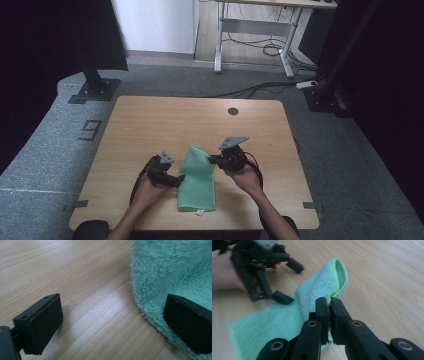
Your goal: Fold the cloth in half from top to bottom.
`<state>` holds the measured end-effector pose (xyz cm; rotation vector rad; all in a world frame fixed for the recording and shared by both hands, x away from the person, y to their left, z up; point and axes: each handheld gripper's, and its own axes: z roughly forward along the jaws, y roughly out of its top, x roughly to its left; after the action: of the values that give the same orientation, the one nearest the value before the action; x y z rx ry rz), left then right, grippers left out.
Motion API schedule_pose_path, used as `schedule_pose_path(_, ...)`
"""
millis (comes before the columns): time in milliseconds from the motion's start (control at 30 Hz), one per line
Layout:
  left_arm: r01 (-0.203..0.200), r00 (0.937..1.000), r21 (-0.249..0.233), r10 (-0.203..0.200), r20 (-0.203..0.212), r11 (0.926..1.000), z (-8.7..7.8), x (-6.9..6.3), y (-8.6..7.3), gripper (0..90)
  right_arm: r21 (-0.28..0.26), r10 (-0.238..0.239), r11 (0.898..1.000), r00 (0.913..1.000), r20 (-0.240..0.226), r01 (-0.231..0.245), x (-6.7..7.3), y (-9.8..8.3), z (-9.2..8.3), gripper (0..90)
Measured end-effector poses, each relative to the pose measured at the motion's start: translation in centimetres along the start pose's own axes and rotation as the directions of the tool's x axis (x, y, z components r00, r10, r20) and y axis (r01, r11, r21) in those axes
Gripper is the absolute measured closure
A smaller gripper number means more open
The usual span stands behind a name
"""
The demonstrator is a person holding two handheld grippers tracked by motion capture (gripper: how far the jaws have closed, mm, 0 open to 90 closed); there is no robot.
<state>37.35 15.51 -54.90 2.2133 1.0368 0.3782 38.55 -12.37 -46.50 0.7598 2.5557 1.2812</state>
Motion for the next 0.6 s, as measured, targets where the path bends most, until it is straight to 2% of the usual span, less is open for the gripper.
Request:
schedule_pose_path(300,0.005,1.0,0.0,-0.005,-0.004,1.0,0.0,0.0,0.0,2.1,-0.021,0.006,1.0,0.9978,-0.066,-0.007,2.1,-1.7,-1.4,84.9)
schedule_pose_path(600,0.006,1.0,0.0,-0.006,-0.001,1.0,0.0,0.0,0.0,2.1,-0.012,0.016,1.0,0.9948,-0.1,-0.017,3.7,-3.8,-1.2,84.8)
